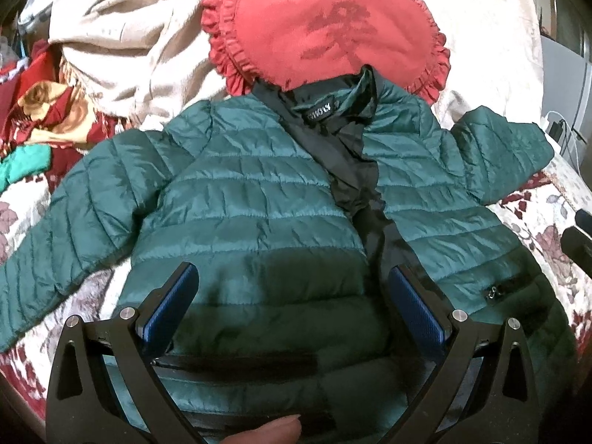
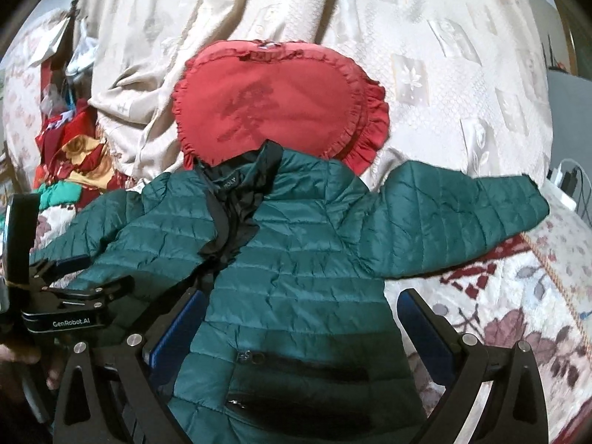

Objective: Fold large clothes

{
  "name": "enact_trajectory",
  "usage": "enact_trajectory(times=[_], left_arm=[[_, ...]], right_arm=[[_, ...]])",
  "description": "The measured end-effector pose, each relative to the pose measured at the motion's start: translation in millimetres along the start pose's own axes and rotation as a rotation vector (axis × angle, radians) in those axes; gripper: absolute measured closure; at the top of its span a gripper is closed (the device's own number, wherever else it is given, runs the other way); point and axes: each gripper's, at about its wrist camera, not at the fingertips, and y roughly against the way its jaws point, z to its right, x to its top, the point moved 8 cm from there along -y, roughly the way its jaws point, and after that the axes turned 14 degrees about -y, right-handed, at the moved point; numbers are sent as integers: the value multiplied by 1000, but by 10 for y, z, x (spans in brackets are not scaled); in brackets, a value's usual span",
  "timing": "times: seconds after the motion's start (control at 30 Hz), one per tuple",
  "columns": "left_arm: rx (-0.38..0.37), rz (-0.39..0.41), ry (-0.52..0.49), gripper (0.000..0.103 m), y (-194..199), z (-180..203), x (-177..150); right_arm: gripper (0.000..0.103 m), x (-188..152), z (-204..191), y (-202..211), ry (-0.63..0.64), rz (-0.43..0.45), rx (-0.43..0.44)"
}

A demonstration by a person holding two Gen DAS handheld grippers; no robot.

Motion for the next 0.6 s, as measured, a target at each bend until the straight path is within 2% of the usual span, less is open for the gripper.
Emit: enact_trajectory(times=[0.1,0.27,0.4,0.6], left_arm=[[5,-24,14,0,-38,-32,-35],[-7,-28,30,0,-46,-53,-49],[-16,-30,27,0,-40,-45,-55],[-13,-37,45,0,-50,-78,-73]], right_arm=[[0,-83,-6,-53,7,-82,14],[0,-210,-89,-117,101,-149,-9],[0,-249,-56,-154,149,-153,-71],[0,-241,-15,-159,163,-149,-111]])
